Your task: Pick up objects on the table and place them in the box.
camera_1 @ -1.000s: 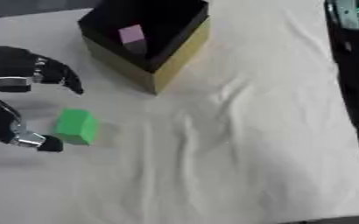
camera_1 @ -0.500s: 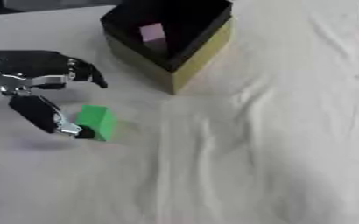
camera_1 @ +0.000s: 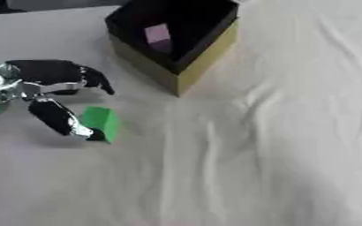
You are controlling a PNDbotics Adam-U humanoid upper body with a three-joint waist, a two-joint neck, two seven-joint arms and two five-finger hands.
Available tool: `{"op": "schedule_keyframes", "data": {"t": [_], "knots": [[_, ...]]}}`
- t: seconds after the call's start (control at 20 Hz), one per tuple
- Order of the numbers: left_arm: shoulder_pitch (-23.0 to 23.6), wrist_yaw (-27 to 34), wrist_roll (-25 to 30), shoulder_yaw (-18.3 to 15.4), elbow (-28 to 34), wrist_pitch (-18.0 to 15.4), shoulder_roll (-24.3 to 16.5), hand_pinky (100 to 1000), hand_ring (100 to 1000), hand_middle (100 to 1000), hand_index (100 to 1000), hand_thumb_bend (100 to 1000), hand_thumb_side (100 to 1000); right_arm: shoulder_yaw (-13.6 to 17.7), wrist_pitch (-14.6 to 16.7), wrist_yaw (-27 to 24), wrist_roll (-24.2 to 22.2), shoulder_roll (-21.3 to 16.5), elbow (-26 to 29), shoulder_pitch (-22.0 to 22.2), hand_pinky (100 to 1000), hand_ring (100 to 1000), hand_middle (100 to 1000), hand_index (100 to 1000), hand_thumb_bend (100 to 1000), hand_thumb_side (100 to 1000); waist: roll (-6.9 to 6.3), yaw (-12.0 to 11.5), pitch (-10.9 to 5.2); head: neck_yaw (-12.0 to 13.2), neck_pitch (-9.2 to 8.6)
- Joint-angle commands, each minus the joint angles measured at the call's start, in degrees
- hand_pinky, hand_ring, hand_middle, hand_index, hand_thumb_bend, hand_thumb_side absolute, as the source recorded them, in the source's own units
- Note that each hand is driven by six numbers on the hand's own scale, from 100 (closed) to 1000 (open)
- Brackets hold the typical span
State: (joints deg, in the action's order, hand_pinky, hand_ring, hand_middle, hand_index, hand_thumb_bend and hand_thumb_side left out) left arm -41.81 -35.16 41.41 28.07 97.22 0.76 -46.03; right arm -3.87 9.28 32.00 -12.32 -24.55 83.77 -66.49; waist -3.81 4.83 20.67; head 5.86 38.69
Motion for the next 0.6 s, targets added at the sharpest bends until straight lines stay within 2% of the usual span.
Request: {"op": "schedule_keyframes", "data": {"t": [0.05,0.3,0.4,0.5,0.6], "knots": [[-0.4,0.5,1.1,-0.1,-0.2,-1.0,-1.0,852,897,839,898,558,693,0.7,-0.2,0.0,0.0,-1.4,1.0,-0.8,867,836,737,854,100,913,0.1,0.0,-1.11,0.1,-0.54],[-0.1,0.6,2.3,-0.2,-1.0,-2.0,-1.0,850,894,834,890,510,632,0.8,-0.4,0.0,-0.2,-1.3,1.1,-0.6,868,835,736,854,100,915,0.14,0.0,-1.07,0.1,-0.74],[-0.1,0.4,2.4,-0.3,-1.3,-2.4,-1.0,836,880,817,871,431,540,0.8,-0.6,-0.1,-0.3,-1.2,1.1,-0.5,869,835,736,854,100,917,0.16,0.0,-1.05,0.1,-0.78],[-0.1,0.2,1.9,-0.3,-1.3,-2.5,-0.9,802,849,782,834,338,494,0.9,-0.7,-0.1,-0.5,-1.1,1.1,-0.4,869,835,736,854,100,919,0.19,0.0,-1.02,0.1,-0.79],[0.0,0.1,0.2,-0.6,-0.8,-2.1,-1.0,756,803,738,794,263,486,1.0,-0.8,-0.1,-0.6,-1.1,1.1,-0.3,869,835,736,854,100,920,0.21,0.0,-1.0,0.1,-0.81]]}}
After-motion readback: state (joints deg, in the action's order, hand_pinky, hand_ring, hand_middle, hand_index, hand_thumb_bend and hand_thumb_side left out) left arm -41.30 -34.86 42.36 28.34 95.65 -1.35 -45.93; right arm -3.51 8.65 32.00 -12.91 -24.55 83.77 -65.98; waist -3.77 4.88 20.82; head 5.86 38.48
